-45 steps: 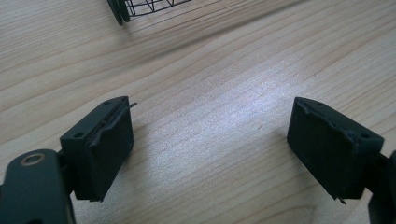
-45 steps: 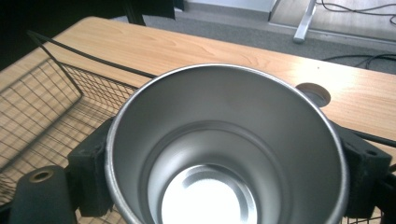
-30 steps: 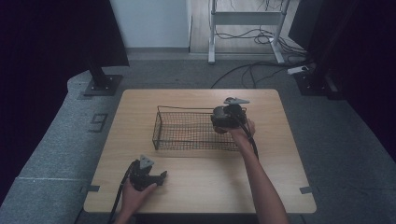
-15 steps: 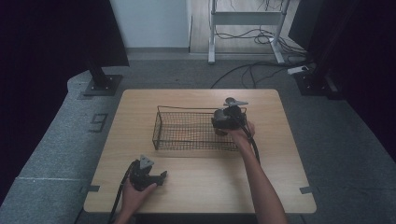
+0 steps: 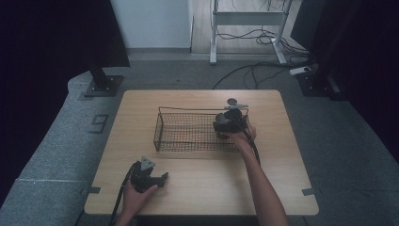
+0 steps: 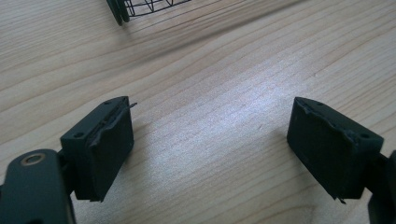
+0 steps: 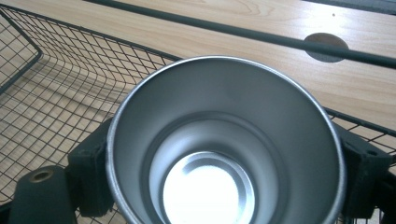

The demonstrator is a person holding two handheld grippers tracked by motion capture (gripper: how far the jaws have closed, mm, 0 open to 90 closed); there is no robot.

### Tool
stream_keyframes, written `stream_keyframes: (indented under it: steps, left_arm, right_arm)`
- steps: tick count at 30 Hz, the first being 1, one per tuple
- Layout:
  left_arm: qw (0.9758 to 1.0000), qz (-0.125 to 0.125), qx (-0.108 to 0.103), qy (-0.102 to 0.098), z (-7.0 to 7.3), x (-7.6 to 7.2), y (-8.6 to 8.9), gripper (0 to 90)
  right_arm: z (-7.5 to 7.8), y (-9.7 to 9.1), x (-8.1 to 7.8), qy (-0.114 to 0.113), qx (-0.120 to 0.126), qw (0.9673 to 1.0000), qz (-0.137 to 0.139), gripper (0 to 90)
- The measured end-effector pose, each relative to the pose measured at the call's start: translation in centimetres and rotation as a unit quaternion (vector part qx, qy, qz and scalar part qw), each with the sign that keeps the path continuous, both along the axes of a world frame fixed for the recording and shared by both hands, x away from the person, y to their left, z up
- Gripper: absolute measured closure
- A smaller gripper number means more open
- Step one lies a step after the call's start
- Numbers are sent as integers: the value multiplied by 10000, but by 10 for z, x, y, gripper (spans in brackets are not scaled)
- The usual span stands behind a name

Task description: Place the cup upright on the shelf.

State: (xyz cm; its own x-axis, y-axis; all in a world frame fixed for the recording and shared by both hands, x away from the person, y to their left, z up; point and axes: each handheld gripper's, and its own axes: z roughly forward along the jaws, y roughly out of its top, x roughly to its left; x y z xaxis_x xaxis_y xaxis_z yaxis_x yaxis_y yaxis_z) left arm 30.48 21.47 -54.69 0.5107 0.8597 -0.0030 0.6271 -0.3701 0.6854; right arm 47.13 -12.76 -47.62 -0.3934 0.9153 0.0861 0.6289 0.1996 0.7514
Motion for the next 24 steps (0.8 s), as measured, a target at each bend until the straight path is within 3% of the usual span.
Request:
stream_keyframes:
  steps: [13, 24]
  left_arm:
    - [10000, 0, 1, 0, 0, 0, 0, 145]
    - [10000, 2, -3, -5, 0, 0, 0, 145]
  right_arm:
    - [-4, 2, 1, 87, -170, 9998, 43, 135]
    - [-5, 5, 7, 321, -316, 9990, 64, 135]
